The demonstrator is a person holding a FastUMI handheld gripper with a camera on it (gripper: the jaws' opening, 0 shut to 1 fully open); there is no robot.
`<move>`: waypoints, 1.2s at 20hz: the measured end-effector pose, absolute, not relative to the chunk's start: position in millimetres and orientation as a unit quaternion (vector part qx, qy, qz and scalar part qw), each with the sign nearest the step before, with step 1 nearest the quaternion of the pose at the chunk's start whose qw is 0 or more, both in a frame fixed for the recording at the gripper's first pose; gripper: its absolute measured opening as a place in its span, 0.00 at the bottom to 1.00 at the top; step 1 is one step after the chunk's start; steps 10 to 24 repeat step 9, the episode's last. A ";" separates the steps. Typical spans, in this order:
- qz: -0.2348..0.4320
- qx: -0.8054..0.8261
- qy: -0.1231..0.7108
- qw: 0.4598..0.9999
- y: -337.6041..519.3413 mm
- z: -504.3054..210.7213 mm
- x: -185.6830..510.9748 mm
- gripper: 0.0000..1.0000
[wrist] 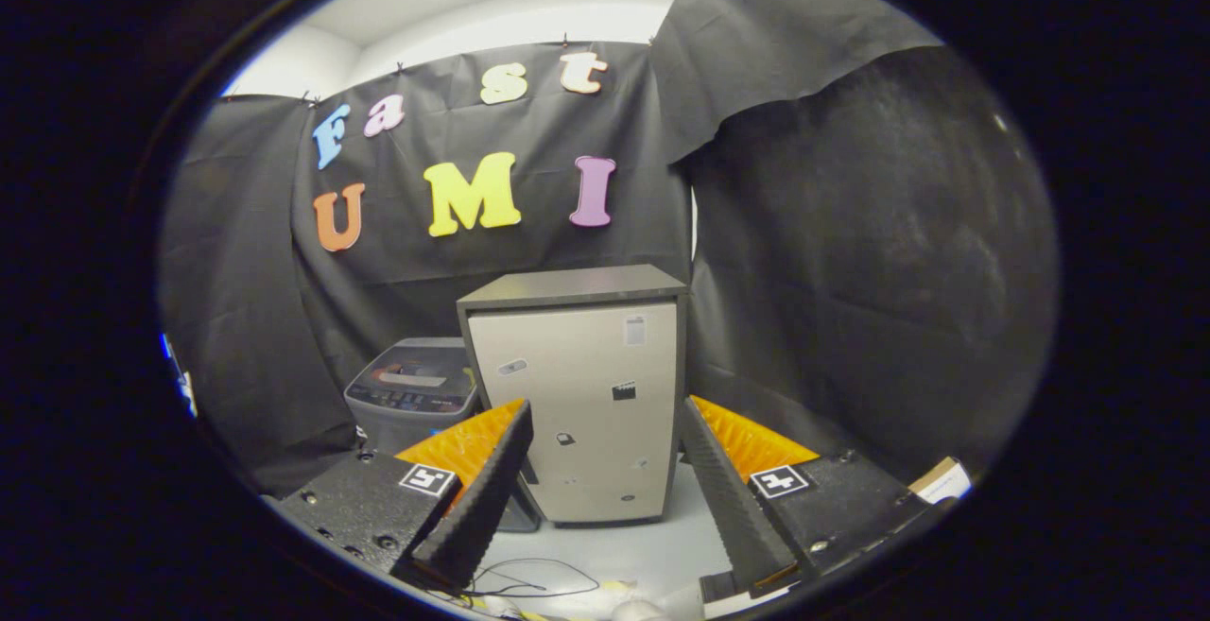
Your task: Put the clothes into the washing machine and then close the washing machine lid.
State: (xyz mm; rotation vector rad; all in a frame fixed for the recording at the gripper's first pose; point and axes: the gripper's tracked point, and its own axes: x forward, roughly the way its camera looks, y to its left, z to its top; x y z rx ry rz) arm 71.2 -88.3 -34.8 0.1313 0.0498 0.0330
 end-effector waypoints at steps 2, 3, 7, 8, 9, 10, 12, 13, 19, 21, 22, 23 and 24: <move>0.017 0.062 0.024 0.998 -88.8 -33.1 70.0 0.99; 0.019 0.059 0.023 0.998 -87.7 -31.1 68.4 0.99; 0.025 0.051 0.016 0.998 -83.0 -22.2 67.2 0.99; 0.025 0.049 0.016 0.998 -82.7 -22.0 68.0 0.99; 0.025 0.047 0.015 0.998 -82.2 -22.2 67.7 0.99; 0.025 0.047 0.015 0.998 -82.2 -22.2 67.7 0.99; 0.025 0.047 0.015 0.998 -82.2 -22.2 67.7 0.99; 0.025 0.047 0.015 0.998 -82.2 -22.2 67.7 0.99; 0.025 0.047 0.015 0.998 -82.2 -22.2 67.7 0.99; 0.025 0.047 0.015 0.998 -82.2 -22.2 67.7 0.99; 0.025 0.047 0.015 0.998 -82.2 -22.2 67.7 0.99; 0.025 0.047 0.015 0.998 -82.2 -22.2 67.7 0.99; 0.025 0.047 0.015 0.998 -82.2 -22.2 67.7 0.99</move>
